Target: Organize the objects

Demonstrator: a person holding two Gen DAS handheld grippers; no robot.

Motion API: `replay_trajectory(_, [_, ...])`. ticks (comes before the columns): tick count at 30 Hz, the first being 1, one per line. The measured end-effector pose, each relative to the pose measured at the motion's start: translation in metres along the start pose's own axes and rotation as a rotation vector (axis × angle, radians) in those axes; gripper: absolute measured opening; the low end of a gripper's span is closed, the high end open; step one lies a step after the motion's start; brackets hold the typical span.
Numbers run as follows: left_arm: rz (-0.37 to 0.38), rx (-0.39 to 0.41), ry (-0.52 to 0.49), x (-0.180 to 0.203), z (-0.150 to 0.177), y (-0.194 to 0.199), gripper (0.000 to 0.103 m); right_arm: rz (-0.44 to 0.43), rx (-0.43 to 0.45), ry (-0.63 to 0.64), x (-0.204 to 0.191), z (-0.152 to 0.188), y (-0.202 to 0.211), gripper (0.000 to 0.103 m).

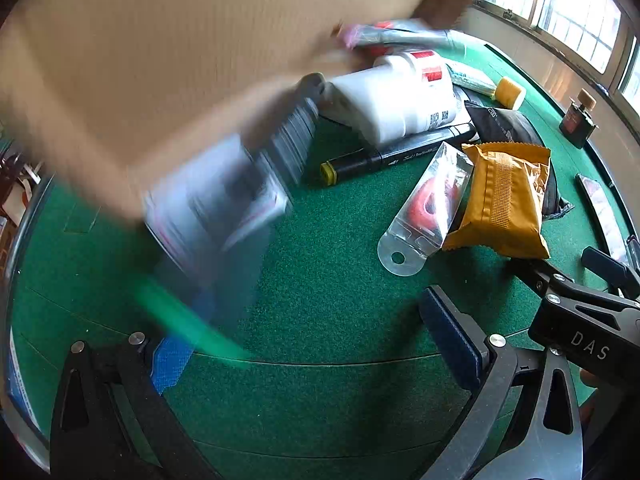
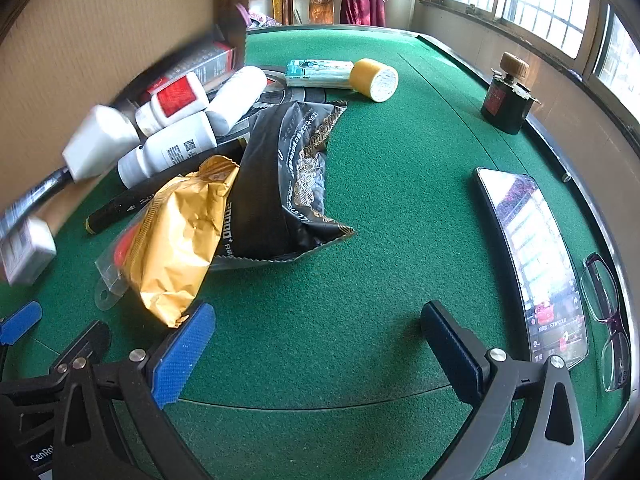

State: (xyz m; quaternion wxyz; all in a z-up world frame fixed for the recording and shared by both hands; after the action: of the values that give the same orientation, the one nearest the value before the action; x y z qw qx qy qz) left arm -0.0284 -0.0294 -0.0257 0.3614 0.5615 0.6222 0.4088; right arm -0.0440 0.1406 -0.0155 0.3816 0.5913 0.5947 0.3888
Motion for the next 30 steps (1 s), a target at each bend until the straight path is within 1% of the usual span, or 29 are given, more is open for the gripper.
replay_trajectory(30, [0.000, 0.000, 0.000, 0.0010, 0.0018, -0.0013, 0.103, 0.000, 0.000, 0.001, 0.0012, -0.0012, -0.0011, 0.103])
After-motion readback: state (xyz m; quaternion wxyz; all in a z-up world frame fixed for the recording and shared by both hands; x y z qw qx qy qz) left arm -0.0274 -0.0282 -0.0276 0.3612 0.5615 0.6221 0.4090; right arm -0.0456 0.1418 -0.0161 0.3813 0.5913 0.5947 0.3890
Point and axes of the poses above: each gripper's, at about its wrist camera, not at the fingertips, and y roughly against the way its jaws point, x to its right, z to its underside, the point moved 2 cm from there along -y, roughly the way its jaws point, and after that the axes turned 8 degrees about -x, right-handed, at the moved point
